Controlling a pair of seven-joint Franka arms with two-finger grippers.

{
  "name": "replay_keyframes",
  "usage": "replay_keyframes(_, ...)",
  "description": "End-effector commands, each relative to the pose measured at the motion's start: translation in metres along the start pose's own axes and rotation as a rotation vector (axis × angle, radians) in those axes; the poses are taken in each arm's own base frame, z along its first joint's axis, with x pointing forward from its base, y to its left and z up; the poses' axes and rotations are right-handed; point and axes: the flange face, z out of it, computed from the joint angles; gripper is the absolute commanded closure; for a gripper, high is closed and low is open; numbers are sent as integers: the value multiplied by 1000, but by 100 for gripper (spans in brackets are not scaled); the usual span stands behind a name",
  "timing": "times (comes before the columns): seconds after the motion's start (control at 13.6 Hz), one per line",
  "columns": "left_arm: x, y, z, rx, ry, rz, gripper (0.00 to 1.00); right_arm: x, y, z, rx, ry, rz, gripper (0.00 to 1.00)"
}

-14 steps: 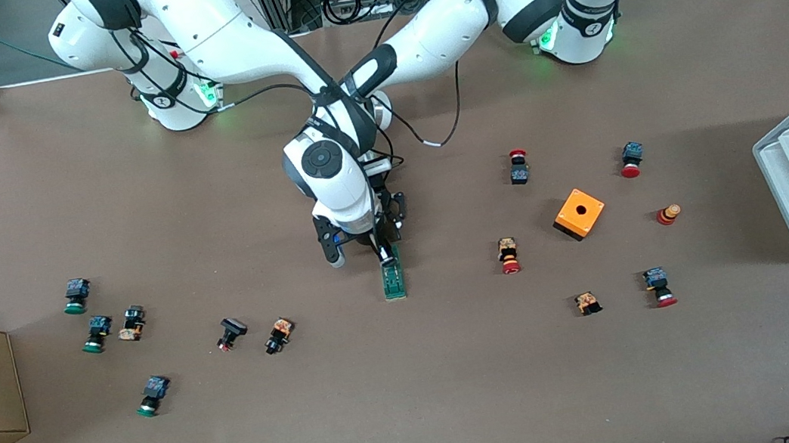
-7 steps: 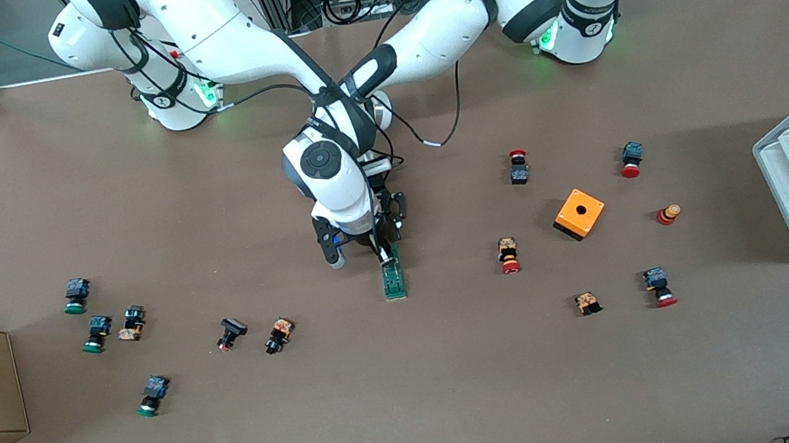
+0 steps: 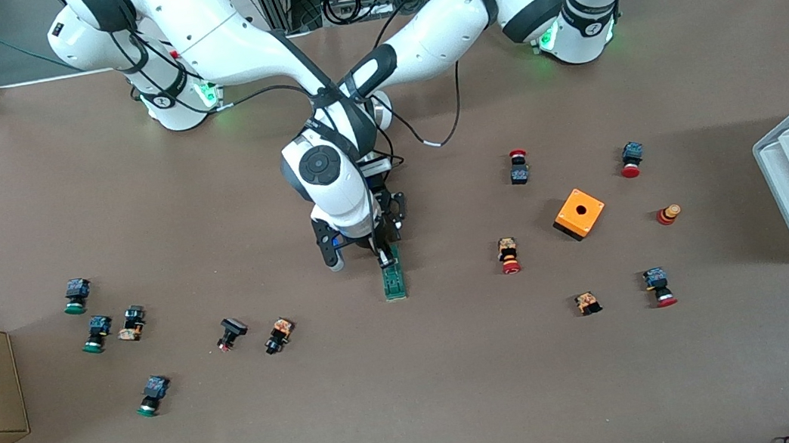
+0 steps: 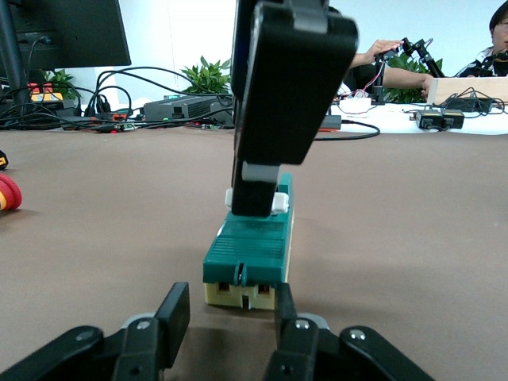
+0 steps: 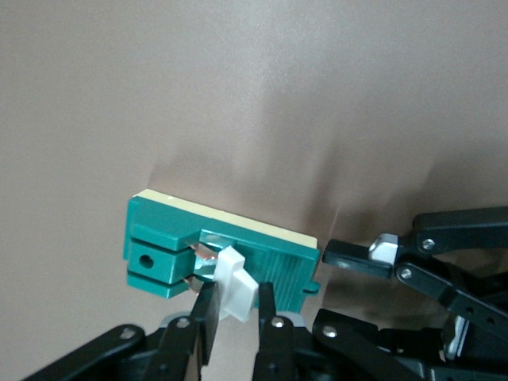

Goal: Close load switch with both arms
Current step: 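Push the white lever across with the right gripper, left gripper holding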

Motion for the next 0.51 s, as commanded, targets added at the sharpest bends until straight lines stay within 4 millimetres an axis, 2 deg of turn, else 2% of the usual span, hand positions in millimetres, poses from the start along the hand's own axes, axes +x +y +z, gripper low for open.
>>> replay_keyframes(0.0, -1, -2, -1, 8, -3, 11, 49, 17, -33, -9, 69, -14, 19, 74)
replay_keyframes(0.22, 0, -2, -1, 8, -3, 9, 49, 16, -46, -15, 67, -21, 29, 74)
replay_keyframes(0.44, 0, -1, -1, 7, -4, 11, 48, 15, -48, -13, 60, -30, 44, 74)
